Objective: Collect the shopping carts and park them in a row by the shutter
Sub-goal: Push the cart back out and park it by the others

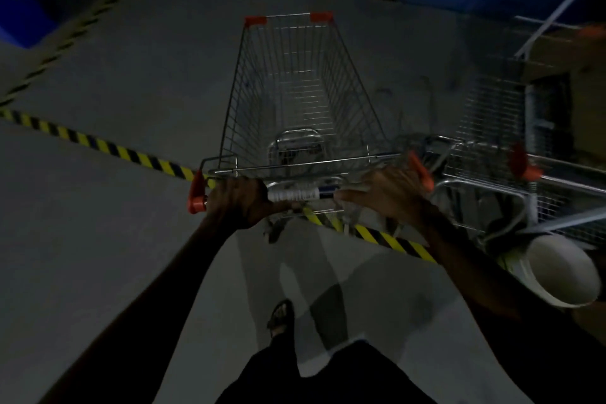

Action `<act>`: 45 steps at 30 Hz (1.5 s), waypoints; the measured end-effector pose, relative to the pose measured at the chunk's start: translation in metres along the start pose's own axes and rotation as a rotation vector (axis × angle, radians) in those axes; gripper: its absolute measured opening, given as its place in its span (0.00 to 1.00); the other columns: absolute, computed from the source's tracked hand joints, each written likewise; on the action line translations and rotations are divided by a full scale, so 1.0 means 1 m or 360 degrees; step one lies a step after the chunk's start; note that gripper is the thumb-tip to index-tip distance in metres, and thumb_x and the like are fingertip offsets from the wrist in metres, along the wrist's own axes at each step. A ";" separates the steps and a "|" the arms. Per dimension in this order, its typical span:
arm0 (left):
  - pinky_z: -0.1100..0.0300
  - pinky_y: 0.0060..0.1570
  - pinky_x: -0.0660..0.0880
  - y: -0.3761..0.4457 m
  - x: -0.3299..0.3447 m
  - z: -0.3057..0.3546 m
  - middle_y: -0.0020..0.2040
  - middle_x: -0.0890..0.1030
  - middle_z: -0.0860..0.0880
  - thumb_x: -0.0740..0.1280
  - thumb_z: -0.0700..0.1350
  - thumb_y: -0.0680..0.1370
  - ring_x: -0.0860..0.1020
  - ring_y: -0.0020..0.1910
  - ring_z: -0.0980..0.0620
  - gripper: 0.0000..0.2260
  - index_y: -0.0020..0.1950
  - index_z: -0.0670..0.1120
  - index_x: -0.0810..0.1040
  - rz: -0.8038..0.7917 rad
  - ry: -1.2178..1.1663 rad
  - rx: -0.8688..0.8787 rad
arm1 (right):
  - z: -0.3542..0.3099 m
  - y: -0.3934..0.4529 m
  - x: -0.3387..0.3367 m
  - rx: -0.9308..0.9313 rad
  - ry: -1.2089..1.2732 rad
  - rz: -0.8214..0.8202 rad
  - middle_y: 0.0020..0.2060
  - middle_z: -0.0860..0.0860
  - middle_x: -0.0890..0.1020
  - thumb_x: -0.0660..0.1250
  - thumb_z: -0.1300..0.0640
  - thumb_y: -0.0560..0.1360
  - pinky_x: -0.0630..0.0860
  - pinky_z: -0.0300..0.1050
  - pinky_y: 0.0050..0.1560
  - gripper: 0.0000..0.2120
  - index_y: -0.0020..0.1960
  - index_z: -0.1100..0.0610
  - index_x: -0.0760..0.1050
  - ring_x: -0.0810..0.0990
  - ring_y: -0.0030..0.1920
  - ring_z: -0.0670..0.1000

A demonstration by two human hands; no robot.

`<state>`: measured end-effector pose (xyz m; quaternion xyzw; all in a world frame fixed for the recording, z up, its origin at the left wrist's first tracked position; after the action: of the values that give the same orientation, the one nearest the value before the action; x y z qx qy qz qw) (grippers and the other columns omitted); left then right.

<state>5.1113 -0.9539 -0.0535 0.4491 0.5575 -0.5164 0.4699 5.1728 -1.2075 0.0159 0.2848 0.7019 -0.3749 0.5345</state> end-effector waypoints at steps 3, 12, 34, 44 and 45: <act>0.51 0.42 0.81 0.051 -0.028 0.009 0.37 0.84 0.42 0.45 0.87 0.65 0.85 0.40 0.41 0.45 0.33 0.48 0.79 0.0043 0.0021 0.0081 | 0.043 0.047 0.006 0.0227 0.0167 0.0163 0.30 0.46 0.80 0.50 0.12 0.67 0.78 0.48 0.55 0.35 0.33 0.41 0.76 0.81 0.38 0.48; 0.54 0.44 0.78 0.174 -0.050 0.037 0.41 0.85 0.42 0.52 0.89 0.62 0.85 0.46 0.42 0.41 0.34 0.50 0.75 -0.0014 -0.0275 0.0020 | 0.151 0.137 -0.018 0.0488 0.0100 0.0204 0.47 0.44 0.88 0.50 0.10 0.63 0.61 0.53 0.79 0.45 0.53 0.43 0.86 0.84 0.58 0.48; 0.52 0.50 0.77 0.251 -0.058 0.092 0.53 0.86 0.46 0.51 0.84 0.69 0.84 0.55 0.44 0.45 0.66 0.51 0.80 -0.0249 -0.0240 0.0408 | 0.207 0.154 -0.049 0.0396 0.0234 0.0484 0.53 0.52 0.86 0.55 0.20 0.73 0.75 0.52 0.63 0.38 0.52 0.52 0.85 0.83 0.56 0.57; 0.47 0.55 0.80 0.233 -0.111 0.158 0.62 0.82 0.48 0.66 0.62 0.78 0.81 0.60 0.41 0.23 0.70 0.53 0.78 0.0123 -0.0386 0.0989 | 0.181 0.063 -0.047 0.0927 0.0555 0.0711 0.67 0.59 0.80 0.66 0.40 0.78 0.82 0.60 0.57 0.24 0.68 0.53 0.79 0.82 0.62 0.63; 0.47 0.55 0.80 0.225 -0.118 0.166 0.62 0.82 0.47 0.65 0.62 0.78 0.80 0.60 0.41 0.23 0.68 0.51 0.79 0.0182 -0.0412 0.1080 | 0.178 0.047 -0.041 0.1044 0.0554 0.0673 0.68 0.60 0.80 0.67 0.42 0.80 0.82 0.60 0.55 0.23 0.70 0.54 0.78 0.82 0.62 0.65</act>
<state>5.3619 -1.1076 0.0243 0.5407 0.2645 -0.6975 0.3889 5.3164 -1.3290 0.0185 0.6364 0.5514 -0.4067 0.3543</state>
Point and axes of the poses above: each hand's wrist, its own y-axis towards the middle knuckle, its own x-axis out of the palm, z = x × y, the point moved 10 cm from there along y, towards the middle knuckle
